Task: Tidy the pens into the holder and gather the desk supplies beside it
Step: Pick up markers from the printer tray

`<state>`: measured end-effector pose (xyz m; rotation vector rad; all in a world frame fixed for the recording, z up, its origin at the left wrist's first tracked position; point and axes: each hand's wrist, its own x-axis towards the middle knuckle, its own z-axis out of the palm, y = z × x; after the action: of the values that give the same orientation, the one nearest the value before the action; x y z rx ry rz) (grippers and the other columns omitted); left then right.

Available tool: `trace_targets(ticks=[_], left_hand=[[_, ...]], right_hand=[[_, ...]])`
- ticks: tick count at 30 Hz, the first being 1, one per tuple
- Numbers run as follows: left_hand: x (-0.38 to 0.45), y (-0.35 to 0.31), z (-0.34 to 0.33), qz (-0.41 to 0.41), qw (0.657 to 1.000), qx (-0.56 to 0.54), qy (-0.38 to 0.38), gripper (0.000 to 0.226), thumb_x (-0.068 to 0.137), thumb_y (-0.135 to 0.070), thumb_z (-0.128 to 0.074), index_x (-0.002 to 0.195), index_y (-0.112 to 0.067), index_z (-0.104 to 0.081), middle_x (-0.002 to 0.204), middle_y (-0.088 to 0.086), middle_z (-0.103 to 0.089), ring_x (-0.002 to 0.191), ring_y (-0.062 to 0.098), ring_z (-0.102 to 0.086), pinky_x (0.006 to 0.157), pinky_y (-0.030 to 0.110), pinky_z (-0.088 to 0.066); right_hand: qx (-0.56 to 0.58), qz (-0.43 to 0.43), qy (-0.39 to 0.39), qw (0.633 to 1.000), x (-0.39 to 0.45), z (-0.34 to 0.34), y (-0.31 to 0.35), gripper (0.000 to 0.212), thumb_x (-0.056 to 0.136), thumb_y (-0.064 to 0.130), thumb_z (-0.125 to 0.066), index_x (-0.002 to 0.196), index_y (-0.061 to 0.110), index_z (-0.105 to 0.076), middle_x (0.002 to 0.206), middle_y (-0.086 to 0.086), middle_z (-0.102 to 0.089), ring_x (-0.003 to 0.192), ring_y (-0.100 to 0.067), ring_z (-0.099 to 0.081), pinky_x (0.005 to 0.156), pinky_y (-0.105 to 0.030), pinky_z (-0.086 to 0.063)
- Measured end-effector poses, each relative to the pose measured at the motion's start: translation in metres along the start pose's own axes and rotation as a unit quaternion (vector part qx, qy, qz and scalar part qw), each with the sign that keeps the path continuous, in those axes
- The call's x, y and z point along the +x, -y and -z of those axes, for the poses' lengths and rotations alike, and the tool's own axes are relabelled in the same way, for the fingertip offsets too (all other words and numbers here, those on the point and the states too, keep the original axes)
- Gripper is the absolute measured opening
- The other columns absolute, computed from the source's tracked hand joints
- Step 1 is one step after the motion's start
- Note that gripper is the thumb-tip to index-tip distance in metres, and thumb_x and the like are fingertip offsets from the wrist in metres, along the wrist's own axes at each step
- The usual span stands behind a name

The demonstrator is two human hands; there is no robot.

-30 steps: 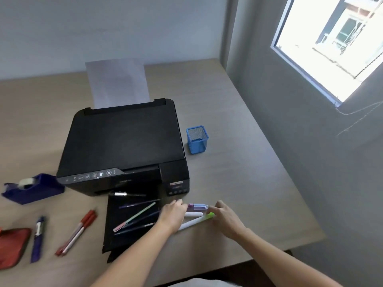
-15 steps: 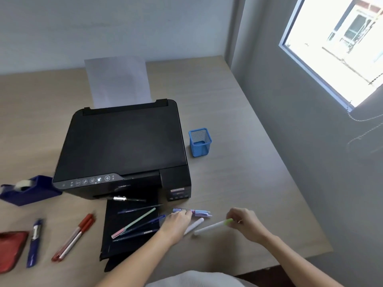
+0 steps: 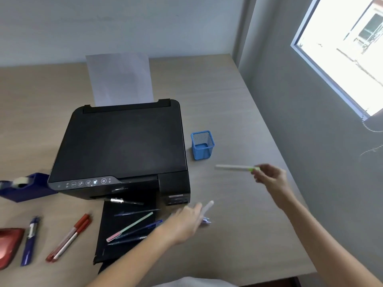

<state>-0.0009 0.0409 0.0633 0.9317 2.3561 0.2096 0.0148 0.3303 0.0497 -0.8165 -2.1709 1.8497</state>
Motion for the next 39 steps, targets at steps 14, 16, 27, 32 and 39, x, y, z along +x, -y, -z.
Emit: trace_targets(ticks=[14, 16, 27, 32, 39], left_hand=[[0.160, -0.005, 0.173, 0.112, 0.983, 0.124, -0.070, 0.025, 0.085, 0.003, -0.062, 0.110, -0.003, -0.060, 0.113, 0.016, -0.062, 0.100, 0.034, -0.063, 0.070, 0.036, -0.045], [0.175, 0.002, 0.167, 0.116, 0.983, 0.129, -0.063, 0.024, 0.085, 0.001, -0.065, 0.108, -0.003, -0.062, 0.113, 0.016, -0.063, 0.100, 0.033, -0.064, 0.074, 0.037, -0.050], [0.163, 0.013, 0.165, 0.081, 0.987, 0.099, -0.099, 0.032, 0.084, -0.008, -0.072, 0.115, -0.004, -0.064, 0.116, 0.017, -0.065, 0.102, 0.036, -0.065, 0.083, 0.040, -0.054], [0.067, -0.006, 0.113, -0.082, 0.971, 0.064, -0.214, 0.006, 0.087, -0.007, -0.063, 0.090, -0.008, -0.067, 0.092, 0.012, -0.065, 0.081, 0.034, -0.066, 0.068, 0.044, -0.058], [0.024, 0.031, -0.031, 0.086, 0.993, 0.080, 0.032, 0.017, 0.094, -0.017, -0.058, 0.109, -0.009, -0.060, 0.115, 0.010, -0.056, 0.107, 0.033, -0.062, 0.083, 0.043, -0.052]], right_hand=[[-0.275, 0.150, -0.026, 0.949, 0.106, -0.102, 0.055, 0.011, 0.082, 0.008, -0.061, 0.087, 0.004, -0.069, 0.079, -0.018, -0.071, 0.077, -0.036, -0.062, 0.068, -0.033, -0.044], [-0.302, 0.153, -0.001, 0.941, 0.110, -0.108, 0.050, 0.014, 0.084, 0.008, -0.059, 0.090, 0.003, -0.070, 0.084, -0.019, -0.072, 0.083, -0.036, -0.062, 0.071, -0.034, -0.046], [-0.275, 0.105, 0.049, 0.955, 0.100, -0.103, 0.021, 0.022, 0.087, 0.012, -0.058, 0.107, 0.009, -0.067, 0.080, -0.014, -0.073, 0.081, -0.027, -0.061, 0.075, -0.026, -0.038], [-0.278, 0.097, 0.102, 0.950, 0.031, -0.085, -0.018, 0.009, 0.078, 0.006, -0.063, 0.077, 0.013, -0.068, 0.056, 0.005, -0.057, 0.056, -0.003, -0.051, 0.059, -0.021, -0.033], [-0.328, 0.045, 0.279, 0.902, -0.040, -0.101, -0.065, 0.007, 0.076, 0.015, -0.066, 0.082, 0.013, -0.069, 0.056, 0.013, -0.051, 0.052, 0.000, -0.046, 0.053, -0.012, -0.037]])
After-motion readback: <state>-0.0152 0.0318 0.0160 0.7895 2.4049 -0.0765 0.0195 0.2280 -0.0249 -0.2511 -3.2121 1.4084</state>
